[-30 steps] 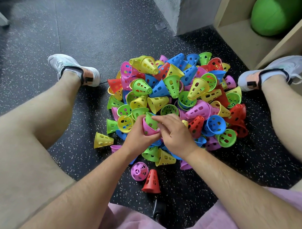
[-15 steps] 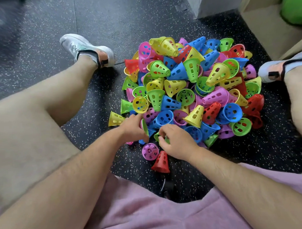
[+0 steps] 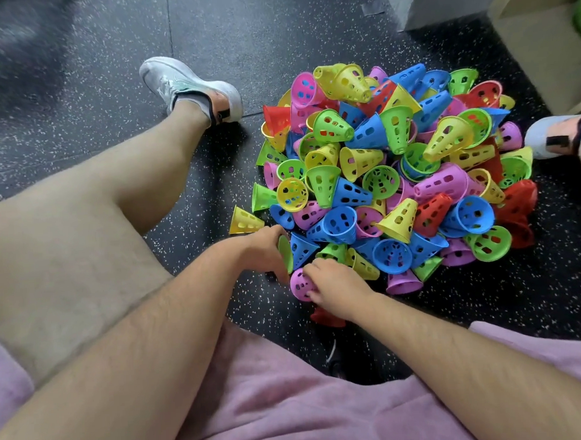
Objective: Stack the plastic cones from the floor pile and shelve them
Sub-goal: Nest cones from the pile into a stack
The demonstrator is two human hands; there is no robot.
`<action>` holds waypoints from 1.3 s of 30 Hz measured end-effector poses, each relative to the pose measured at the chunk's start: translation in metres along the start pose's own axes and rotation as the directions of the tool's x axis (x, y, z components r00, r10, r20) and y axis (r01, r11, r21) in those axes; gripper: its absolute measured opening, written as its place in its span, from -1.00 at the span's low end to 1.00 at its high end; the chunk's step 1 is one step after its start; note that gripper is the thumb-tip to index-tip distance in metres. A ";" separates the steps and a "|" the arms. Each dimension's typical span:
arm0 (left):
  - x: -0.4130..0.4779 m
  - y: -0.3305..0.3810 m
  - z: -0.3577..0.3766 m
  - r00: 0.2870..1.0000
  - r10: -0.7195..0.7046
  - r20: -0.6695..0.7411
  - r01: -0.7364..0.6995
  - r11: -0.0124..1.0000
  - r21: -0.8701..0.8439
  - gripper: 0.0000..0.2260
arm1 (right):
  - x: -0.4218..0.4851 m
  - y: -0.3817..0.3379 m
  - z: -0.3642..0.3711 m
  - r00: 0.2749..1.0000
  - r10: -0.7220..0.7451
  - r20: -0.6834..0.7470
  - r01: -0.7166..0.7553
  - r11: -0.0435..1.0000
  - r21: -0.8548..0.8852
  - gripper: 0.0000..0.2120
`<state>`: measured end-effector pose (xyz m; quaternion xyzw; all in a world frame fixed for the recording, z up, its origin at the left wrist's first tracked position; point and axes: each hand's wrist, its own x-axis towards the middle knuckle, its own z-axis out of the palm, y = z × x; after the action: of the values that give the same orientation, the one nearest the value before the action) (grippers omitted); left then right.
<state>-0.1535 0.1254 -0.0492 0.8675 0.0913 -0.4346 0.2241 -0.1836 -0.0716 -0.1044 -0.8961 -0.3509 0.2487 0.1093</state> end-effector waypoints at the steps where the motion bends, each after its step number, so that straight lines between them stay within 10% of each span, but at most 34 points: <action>1: -0.001 -0.001 -0.003 1.000 -0.003 0.003 0.003 1.000 -0.023 -0.16 | -0.004 0.002 -0.009 0.999 0.036 -0.017 -0.035 0.998 0.057 -0.75; 6: -0.003 0.004 -0.014 0.999 0.030 -0.015 -0.032 0.995 -0.099 -0.19 | -0.029 0.025 -0.050 0.950 0.242 -0.199 -0.146 0.905 0.400 -0.66; 13: -0.002 0.032 -0.004 0.971 0.176 -0.165 -0.216 0.938 -0.270 -0.18 | -0.026 0.034 -0.080 0.825 0.379 -0.420 0.085 0.650 0.755 -0.48; 18: -0.001 0.045 0.005 0.941 0.235 -0.243 -0.321 0.849 -0.421 -0.31 | -0.025 0.035 -0.083 0.902 0.234 -0.363 0.049 0.780 0.624 -0.24; 29: -0.001 0.047 0.014 0.912 0.292 -0.289 -0.395 0.815 -0.423 -0.24 | -0.018 0.037 -0.084 0.782 0.309 -0.541 0.108 0.787 0.607 -0.57; 39: 0.008 0.038 0.018 0.923 0.262 -0.283 -0.371 0.803 -0.467 -0.31 | -0.026 0.036 -0.072 0.930 0.199 -0.310 0.002 0.839 0.545 -0.33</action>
<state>-0.1481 0.0831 -0.0533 0.8191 0.0793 -0.2595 0.5055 -0.1418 -0.1177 -0.0466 -0.8765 -0.1945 0.1763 0.4035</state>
